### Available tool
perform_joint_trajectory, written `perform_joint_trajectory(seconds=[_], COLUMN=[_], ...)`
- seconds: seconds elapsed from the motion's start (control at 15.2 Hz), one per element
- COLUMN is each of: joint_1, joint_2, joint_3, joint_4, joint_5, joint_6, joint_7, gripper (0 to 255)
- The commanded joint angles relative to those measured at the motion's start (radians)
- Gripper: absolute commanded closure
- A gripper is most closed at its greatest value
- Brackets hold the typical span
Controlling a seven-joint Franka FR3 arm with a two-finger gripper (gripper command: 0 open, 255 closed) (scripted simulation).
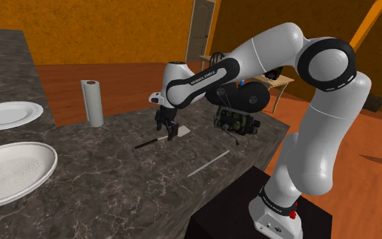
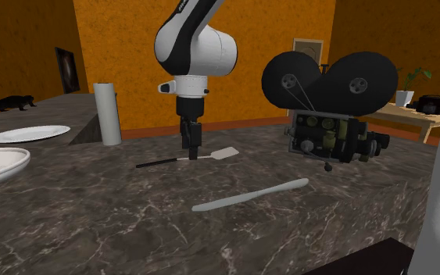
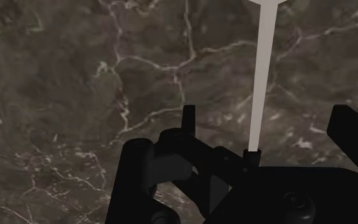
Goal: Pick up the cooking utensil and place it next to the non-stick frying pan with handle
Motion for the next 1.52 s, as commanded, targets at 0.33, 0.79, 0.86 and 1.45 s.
perform_joint_trajectory(seconds=[0.33, 0.79, 0.86, 1.45], joint_1=[0.001, 0.001, 0.001, 0.002], joint_2=[0.005, 0.004, 0.004, -0.042], joint_3=[0.001, 0.001, 0.001, -0.001], joint_4=[-0.004, -0.004, -0.004, 0.027], joint_5=[0.002, 0.002, 0.002, -0.013], joint_6=[0.01, 0.01, 0.01, -0.067], joint_7=[0.0, 0.0, 0.0, 0.014], gripper=[0, 255, 255, 255])
